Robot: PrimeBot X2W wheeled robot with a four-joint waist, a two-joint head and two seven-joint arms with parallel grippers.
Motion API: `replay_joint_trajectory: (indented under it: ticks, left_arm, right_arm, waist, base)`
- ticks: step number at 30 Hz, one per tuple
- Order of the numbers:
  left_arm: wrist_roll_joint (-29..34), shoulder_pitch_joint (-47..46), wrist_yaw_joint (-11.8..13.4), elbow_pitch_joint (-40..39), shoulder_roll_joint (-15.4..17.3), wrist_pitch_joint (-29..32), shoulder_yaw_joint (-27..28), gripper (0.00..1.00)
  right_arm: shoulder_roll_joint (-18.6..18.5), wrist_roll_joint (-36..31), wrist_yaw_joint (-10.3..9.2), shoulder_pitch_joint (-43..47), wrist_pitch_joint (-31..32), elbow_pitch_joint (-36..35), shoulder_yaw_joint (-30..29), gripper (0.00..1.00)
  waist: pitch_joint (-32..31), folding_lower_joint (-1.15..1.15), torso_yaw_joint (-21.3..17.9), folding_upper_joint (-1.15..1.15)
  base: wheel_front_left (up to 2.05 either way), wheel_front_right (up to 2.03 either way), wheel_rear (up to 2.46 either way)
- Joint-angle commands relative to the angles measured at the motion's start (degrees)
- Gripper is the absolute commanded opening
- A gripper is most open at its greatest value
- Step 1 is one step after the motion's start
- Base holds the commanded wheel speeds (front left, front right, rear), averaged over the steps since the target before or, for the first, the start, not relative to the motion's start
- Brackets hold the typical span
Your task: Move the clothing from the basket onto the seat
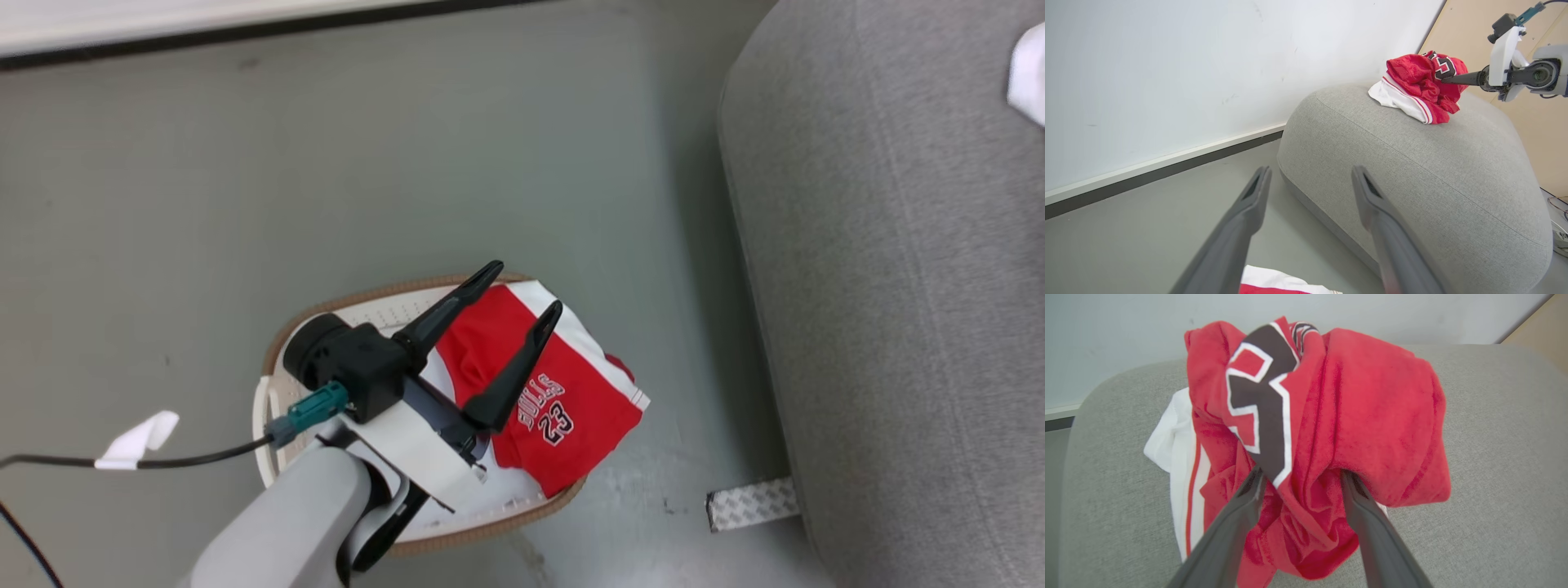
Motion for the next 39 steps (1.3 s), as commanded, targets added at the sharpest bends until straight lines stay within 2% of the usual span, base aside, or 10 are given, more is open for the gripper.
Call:
replay_joint_trajectory:
  ticks: [1, 12, 17, 22, 33, 39]
  left_arm:
    - [-1.06, 0.87, 0.04, 0.38, 0.01, -0.58, 0.2, 1.0]
    - [-4.23, 5.91, 3.02, 4.49, -0.86, -2.13, 5.14, 1.0]
    - [-4.92, 8.98, 5.01, 5.86, -0.61, -2.32, 9.17, 1.0]
    - [-4.22, 12.88, 6.59, 5.84, -0.43, -2.32, 13.65, 1.0]
    - [-2.52, 22.88, 7.87, 4.79, -0.77, -2.32, 21.26, 1.0]
    - [1.12, 27.0, 8.56, 4.0, -3.04, -2.33, 26.53, 1.0]
  right_arm:
    - [-0.68, 0.79, -0.12, 1.28, 0.26, -0.7, 0.76, 1.0]
    - [-2.68, 2.84, -0.12, 6.9, -0.29, -13.39, 9.54, 1.0]
    - [-2.19, 4.32, -0.12, 10.52, -2.67, -19.53, 10.66, 1.0]
    - [-0.8, 4.02, -0.12, 16.7, -6.61, -24.86, 9.39, 1.0]
    - [7.82, -2.01, -0.13, 34.13, -16.17, -35.17, 0.82, 1.0]
    - [15.89, -7.35, -0.13, 44.21, -19.86, -41.12, -6.17, 1.0]
  waist:
    - [-2.82, -0.01, -0.61, 0.0]
    - [-17.53, -0.01, -1.12, 0.0]
    - [-22.65, -0.01, -0.27, 0.0]
    - [-26.43, -0.01, 1.18, 0.0]
    - [-30.35, -0.01, 2.67, 0.0]
    - [-30.84, -0.01, 3.0, 0.0]
  base:
    - [0.0, 0.0, 0.0]
    - [0.0, 0.0, 0.0]
    - [0.0, 0.0, 0.0]
    - [0.0, 0.0, 0.0]
    - [0.0, 0.0, 0.0]
    - [0.0, 0.0, 0.0]
